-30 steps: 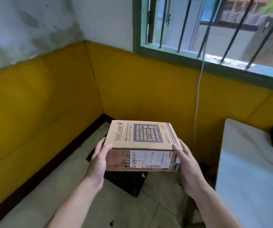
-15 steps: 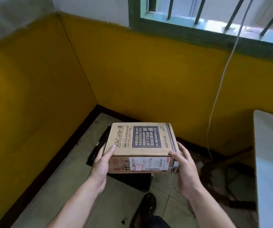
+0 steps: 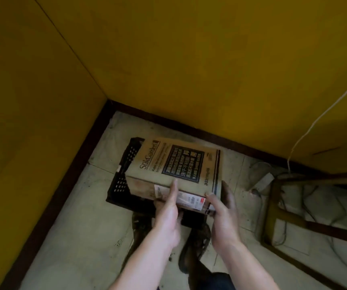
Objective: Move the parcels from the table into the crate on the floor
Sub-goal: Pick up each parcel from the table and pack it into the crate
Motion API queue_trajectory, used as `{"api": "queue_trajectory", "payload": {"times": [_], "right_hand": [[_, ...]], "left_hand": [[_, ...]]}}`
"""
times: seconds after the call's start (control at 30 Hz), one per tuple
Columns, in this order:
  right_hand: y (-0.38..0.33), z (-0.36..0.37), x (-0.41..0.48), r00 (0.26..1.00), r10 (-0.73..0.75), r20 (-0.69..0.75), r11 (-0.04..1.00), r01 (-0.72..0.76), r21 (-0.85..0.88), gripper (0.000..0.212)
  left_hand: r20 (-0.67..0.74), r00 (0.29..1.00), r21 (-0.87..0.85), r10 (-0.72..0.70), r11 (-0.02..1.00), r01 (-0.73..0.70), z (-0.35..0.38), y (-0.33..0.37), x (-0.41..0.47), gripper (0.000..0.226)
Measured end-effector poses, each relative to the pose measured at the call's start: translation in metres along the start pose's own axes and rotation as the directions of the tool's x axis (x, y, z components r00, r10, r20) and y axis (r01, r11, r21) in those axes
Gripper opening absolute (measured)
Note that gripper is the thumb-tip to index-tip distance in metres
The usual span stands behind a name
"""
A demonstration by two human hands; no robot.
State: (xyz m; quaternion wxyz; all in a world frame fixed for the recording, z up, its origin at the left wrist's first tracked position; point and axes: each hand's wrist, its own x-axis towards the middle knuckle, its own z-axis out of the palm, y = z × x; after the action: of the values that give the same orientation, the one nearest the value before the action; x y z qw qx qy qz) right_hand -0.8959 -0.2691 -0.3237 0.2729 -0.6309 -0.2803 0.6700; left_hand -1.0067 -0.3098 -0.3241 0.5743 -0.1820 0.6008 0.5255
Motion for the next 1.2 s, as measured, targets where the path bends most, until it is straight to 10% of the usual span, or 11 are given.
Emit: {"api": "queue_trajectory", "payload": {"times": [0.3, 0.5, 1.2], "right_hand": [[0.080, 0.052, 0.030, 0.987, 0.012, -0.161, 1.000, -0.014, -0.011, 0.065], [0.131, 0.036, 0.085, 0.979, 0.099, -0.179, 0.982, -0.125, -0.139, 0.054], [0.277, -0.007, 0.271, 0.936, 0.239, -0.260, 0.851, -0.331, -0.407, 0.048]], "left_hand": [[0.142, 0.989, 0.193, 0.032, 0.979, -0.060, -0.053, 0.025, 0.101, 0.110], [0.261, 0.965, 0.436, -0.026, 0.895, -0.094, -0.110, 0.021, 0.179, 0.048], [0.213, 0.975, 0.804, -0.067, 0.578, -0.136, -0.098, -0.098, 0.399, 0.039]]}}
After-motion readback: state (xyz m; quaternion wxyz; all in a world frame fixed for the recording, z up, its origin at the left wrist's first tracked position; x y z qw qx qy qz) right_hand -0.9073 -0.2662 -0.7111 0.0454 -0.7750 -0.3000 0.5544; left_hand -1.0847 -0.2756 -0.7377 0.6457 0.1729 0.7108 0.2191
